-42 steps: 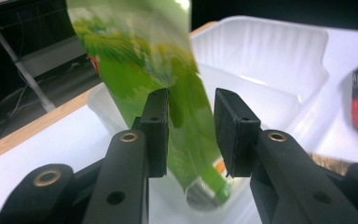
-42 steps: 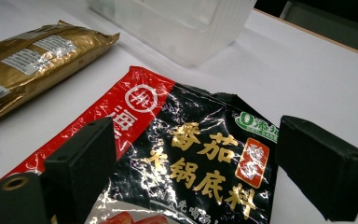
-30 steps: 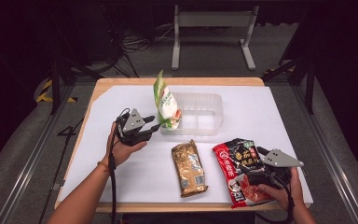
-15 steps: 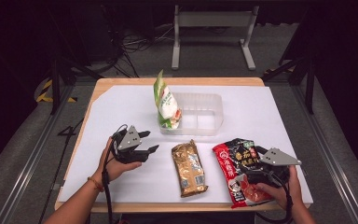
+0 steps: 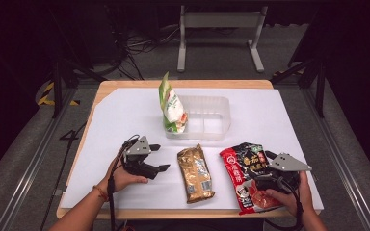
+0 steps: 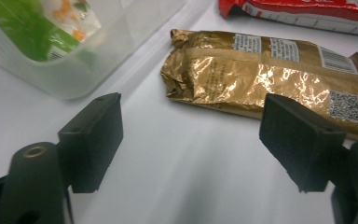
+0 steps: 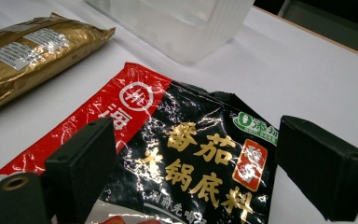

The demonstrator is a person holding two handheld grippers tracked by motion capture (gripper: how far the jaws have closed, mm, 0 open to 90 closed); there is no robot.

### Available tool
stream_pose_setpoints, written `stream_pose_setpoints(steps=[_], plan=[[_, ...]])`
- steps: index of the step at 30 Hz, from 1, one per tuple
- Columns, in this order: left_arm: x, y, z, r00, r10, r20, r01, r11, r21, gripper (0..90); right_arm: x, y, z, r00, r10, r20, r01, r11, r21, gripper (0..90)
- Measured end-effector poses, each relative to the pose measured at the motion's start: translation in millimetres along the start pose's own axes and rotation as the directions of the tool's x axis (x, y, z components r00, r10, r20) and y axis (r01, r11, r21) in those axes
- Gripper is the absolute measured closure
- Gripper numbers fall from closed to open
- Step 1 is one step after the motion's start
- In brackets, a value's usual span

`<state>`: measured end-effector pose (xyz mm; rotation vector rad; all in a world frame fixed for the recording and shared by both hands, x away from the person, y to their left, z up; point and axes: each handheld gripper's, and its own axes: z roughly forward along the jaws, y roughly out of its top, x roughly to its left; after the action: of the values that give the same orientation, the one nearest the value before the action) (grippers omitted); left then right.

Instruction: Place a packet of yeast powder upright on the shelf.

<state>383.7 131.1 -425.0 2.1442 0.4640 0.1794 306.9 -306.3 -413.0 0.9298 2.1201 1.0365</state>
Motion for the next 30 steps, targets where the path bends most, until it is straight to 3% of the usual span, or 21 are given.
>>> stream_pose_setpoints(steps=[7, 9, 14, 19, 21, 25, 30], plan=[[-4.2, -0.2, 11.1, 0.9981, -0.024, 0.058, 0.022, 0.9994, 0.026, 16.2, -0.2, 0.3, -0.9, 1.0000, -0.004, 0.000, 0.004, 1.0000, -0.005, 13.2], [-3.4, 1.7, 14.6, 0.9978, -0.033, 0.057, 0.031, 0.9991, 0.030, 14.9, 1.3, 0.3, -1.5, 0.9999, -0.013, -0.001, 0.013, 0.9999, -0.006, 13.1], [-1.4, 13.0, 31.5, 0.9880, -0.092, 0.124, 0.088, 0.9955, 0.035, 12.5, 4.5, -2.6, -4.1, 0.9997, -0.024, 0.001, 0.024, 0.9997, 0.005, 13.1], [0.3, 27.0, 58.0, 0.9896, -0.085, 0.117, 0.075, 0.9935, 0.085, 11.7, 5.0, -1.6, -5.2, 0.9999, -0.013, -0.003, 0.013, 0.9999, -0.005, 13.1], [2.7, 30.2, 68.4, 0.9859, -0.107, 0.129, 0.093, 0.9893, 0.113, 10.7, 5.5, -1.8, -4.5, 0.9998, -0.018, -0.002, 0.018, 0.9998, 0.003, 13.1], [-0.4, 34.5, 82.8, 0.9900, -0.075, 0.119, 0.056, 0.9858, 0.158, 9.0, 5.2, -2.4, -5.2, 0.9997, -0.023, -0.002, 0.023, 0.9997, -0.001, 13.1], [3.7, 37.4, 90.9, 0.9851, -0.108, 0.134, 0.082, 0.9790, 0.186, 3.4, 4.6, -3.4, -5.2, 0.9999, -0.017, -0.002, 0.017, 0.9998, 0.004, 13.1]])
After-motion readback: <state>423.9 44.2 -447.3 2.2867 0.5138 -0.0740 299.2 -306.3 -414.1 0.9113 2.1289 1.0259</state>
